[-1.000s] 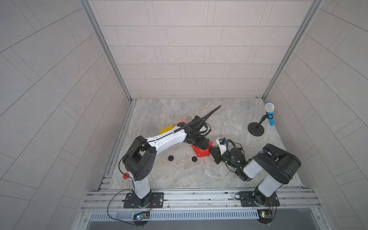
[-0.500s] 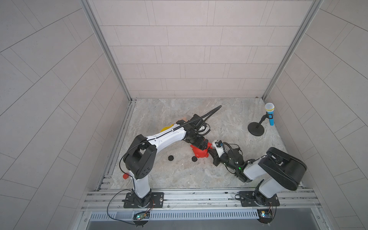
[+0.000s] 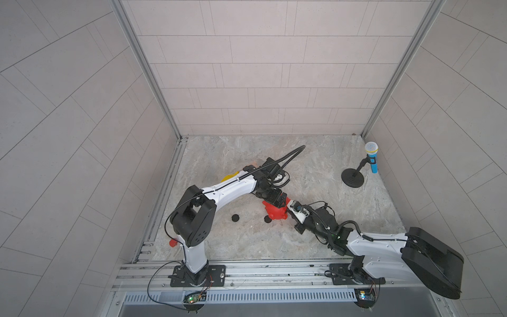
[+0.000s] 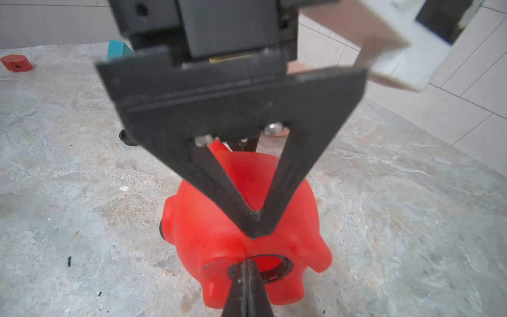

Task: Open piggy banks
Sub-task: Open the lid on the piggy bank.

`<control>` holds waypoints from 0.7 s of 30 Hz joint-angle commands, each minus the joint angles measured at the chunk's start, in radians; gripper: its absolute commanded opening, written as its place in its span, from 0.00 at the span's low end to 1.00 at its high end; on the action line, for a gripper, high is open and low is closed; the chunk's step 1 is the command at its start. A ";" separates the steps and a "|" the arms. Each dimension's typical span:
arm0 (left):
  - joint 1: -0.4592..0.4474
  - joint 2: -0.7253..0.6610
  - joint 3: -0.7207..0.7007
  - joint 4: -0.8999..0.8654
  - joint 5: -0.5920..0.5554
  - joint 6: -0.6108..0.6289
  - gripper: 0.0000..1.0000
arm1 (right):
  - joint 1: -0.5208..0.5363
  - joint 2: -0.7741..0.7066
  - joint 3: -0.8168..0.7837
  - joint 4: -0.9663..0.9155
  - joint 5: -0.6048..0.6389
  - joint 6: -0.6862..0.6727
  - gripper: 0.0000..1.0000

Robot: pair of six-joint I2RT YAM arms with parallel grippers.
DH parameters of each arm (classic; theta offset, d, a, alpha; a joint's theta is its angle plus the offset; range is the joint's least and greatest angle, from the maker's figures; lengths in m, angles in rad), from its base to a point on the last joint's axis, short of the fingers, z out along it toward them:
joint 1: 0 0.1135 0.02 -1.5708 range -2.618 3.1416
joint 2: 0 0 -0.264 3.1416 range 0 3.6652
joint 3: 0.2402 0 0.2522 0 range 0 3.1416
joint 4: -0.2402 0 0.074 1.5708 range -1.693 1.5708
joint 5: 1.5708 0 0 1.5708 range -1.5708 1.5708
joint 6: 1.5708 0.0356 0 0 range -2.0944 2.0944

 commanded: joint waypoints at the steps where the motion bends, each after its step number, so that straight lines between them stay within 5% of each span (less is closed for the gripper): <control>1: -0.008 0.073 -0.051 -0.101 -0.046 -0.008 0.89 | 0.004 -0.050 -0.001 -0.062 0.053 0.011 0.00; 18: -0.008 0.037 -0.024 -0.018 -0.058 -0.123 0.93 | -0.016 -0.177 0.004 -0.166 0.156 0.270 0.00; 21: -0.008 0.023 -0.003 0.002 -0.070 -0.146 0.96 | -0.016 -0.226 0.000 -0.218 0.157 0.319 0.11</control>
